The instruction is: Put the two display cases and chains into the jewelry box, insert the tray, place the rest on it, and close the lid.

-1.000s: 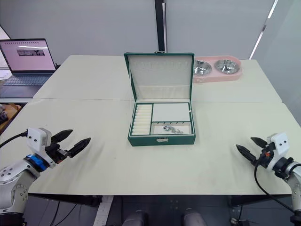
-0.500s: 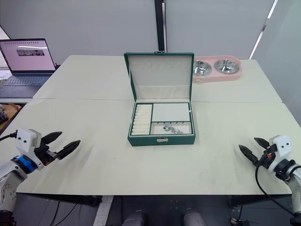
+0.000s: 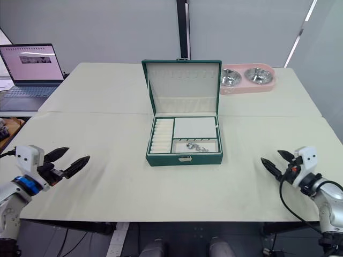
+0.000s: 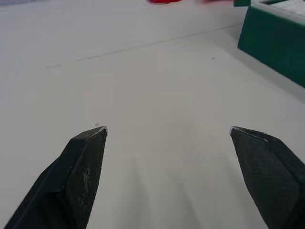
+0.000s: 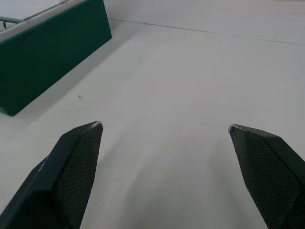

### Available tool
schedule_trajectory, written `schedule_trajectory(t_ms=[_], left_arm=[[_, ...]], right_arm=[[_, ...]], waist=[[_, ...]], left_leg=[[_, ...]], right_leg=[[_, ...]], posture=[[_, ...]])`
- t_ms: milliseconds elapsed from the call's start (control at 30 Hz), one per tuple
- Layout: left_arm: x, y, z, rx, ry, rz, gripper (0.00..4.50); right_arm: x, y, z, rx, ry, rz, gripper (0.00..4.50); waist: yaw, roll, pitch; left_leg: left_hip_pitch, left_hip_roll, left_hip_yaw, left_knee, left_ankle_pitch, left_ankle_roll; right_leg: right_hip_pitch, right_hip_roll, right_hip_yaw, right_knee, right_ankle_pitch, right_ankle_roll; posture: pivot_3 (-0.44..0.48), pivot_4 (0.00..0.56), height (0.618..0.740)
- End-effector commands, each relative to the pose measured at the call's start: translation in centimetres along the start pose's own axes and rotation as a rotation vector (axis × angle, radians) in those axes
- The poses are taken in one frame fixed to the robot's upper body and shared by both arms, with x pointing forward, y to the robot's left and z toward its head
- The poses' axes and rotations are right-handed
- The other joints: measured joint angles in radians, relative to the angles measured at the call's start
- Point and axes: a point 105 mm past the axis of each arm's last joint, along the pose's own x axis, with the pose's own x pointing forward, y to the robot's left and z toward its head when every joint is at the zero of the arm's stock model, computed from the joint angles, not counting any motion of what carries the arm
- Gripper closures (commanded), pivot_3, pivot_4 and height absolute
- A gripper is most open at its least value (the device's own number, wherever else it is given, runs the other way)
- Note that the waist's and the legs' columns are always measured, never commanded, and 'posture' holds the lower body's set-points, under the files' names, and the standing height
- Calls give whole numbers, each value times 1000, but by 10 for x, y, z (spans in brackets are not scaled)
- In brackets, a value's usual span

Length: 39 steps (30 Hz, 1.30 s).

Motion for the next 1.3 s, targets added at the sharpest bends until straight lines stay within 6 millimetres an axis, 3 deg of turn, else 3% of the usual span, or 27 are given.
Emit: schedule_trajectory(t_ms=[33, 133, 333, 433, 800, 1300], left_arm=[[17, -19, 3, -1, -12, -61, 1498], [36, -35, 1, -25, -21, -91, 2538], [87, -71, 3, -73, -49, -162, 4500], [102, -83, 4, -82, -54, -192, 4500], [123, -110, 5, -96, -61, -267, 4500], [121, -136, -2, -124, -34, -393, 4500]], right_arm=[[17, 12, 19, -52, -43, 44, 973], [38, 22, 26, -61, -59, 85, 2076], [86, 43, 40, -92, -70, 184, 3750], [100, 55, 40, -98, -58, 231, 4474], [117, 78, 36, -98, -36, 330, 4474], [112, 106, 32, -62, -7, 462, 4474]], waist=[[0, 0, 0], [-1, 0, 0], [0, 0, 0], [0, 0, 0], [-1, 0, 0], [-1, 0, 0]], left_leg=[[0, 0, 0, 0, 0, 0], [0, 1, -1, 0, 0, 0], [0, 0, -1, 1, 0, 0], [-1, 0, -1, 0, 0, 0], [-1, 0, -1, 1, 0, -1], [-1, 0, -1, 1, 0, -1]], right_leg=[[0, 0, 0, 0, 0, 0], [-1, 1, -1, 0, 0, 0], [0, 1, -1, 1, 0, 0], [-1, 0, -2, 0, 0, 0], [-2, 0, -2, 2, 0, 0], [-2, 0, -2, 2, 0, 0]], posture=[[0, 150, 740], [0, 150, 740], [0, 150, 740], [0, 150, 740], [0, 150, 740], [0, 150, 740]])
